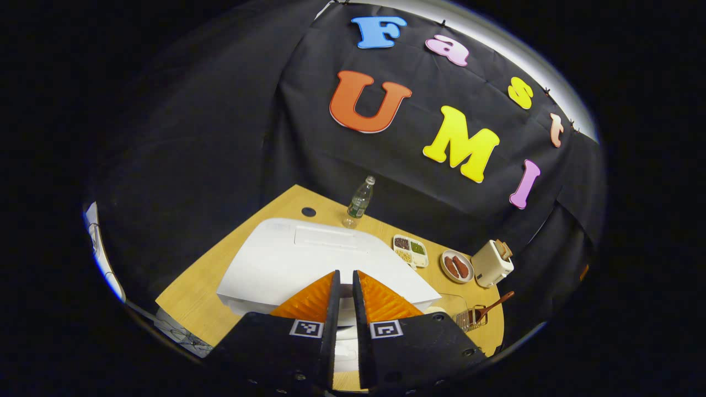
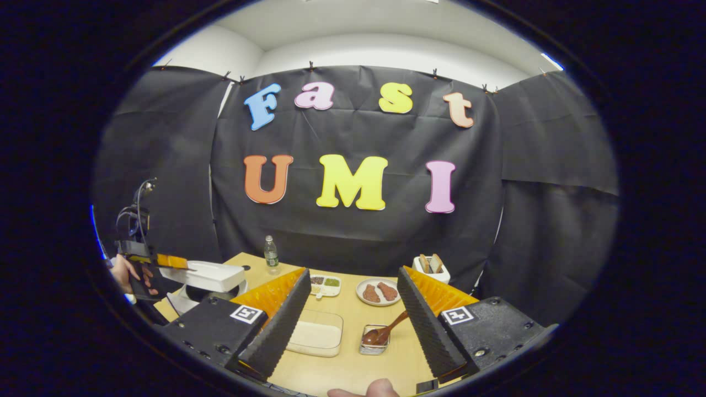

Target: Close the left gripper, press the button to open the rice cooker; take a wooden spoon from the chopstick holder with the right hand, scoop a spoonful of rice and pour it into the rice cooker, then put the wooden spoon back into the chopstick holder.

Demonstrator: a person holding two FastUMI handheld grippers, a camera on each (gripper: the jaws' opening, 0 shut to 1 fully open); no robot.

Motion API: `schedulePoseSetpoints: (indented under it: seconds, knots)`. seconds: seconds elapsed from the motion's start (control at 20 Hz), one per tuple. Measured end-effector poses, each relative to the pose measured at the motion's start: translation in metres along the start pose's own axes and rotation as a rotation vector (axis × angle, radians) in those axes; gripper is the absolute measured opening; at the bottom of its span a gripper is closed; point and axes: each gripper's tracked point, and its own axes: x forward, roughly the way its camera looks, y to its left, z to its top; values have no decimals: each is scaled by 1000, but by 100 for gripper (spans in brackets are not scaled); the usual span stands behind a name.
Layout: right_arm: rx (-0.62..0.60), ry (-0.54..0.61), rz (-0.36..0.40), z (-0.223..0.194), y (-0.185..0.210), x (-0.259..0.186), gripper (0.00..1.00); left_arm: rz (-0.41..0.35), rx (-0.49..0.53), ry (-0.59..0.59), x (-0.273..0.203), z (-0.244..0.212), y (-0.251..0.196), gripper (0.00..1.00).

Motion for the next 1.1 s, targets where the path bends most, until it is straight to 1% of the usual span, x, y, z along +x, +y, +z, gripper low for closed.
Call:
schedulePoseSetpoints:
  seconds: [0.05,0.1,0.15,0.2,0.25,0.3,0.35,0.4,0.5,0.6,0.75,0.9,1.1]
  knots:
    - [3,1,-2,0,-3,0,100,10,28,-44,0,13,-1,17]
    - [4,1,-4,-1,-5,-1,100,10,55,-90,-1,28,-5,21]
    - [6,5,-7,-3,-8,0,100,4,76,-137,-5,43,-10,33]
    - [12,10,-8,-5,-10,1,100,7,97,-182,-9,57,-13,54]
    - [19,18,-8,-8,-11,2,100,10,112,-225,-15,69,-16,80]
    - [28,27,-7,-11,-14,4,100,22,114,-256,-21,80,-16,88]
    - [35,33,-6,-13,-15,6,100,28,114,-287,-29,88,-18,100]
    - [40,36,-6,-14,-17,7,100,40,115,-323,-36,96,-19,97]
    - [43,39,-4,-19,-20,11,100,60,124,-375,-52,105,-19,94]
    - [50,51,0,-28,-23,17,100,79,138,-413,-68,108,-21,94]
    - [74,80,-2,-48,-30,26,100,78,150,-447,-93,100,-34,94]
    - [95,110,-9,-67,-37,38,100,92,192,-472,-115,90,-41,94]
    - [128,149,-29,-98,-55,55,100,114,193,-501,-137,79,-52,94]
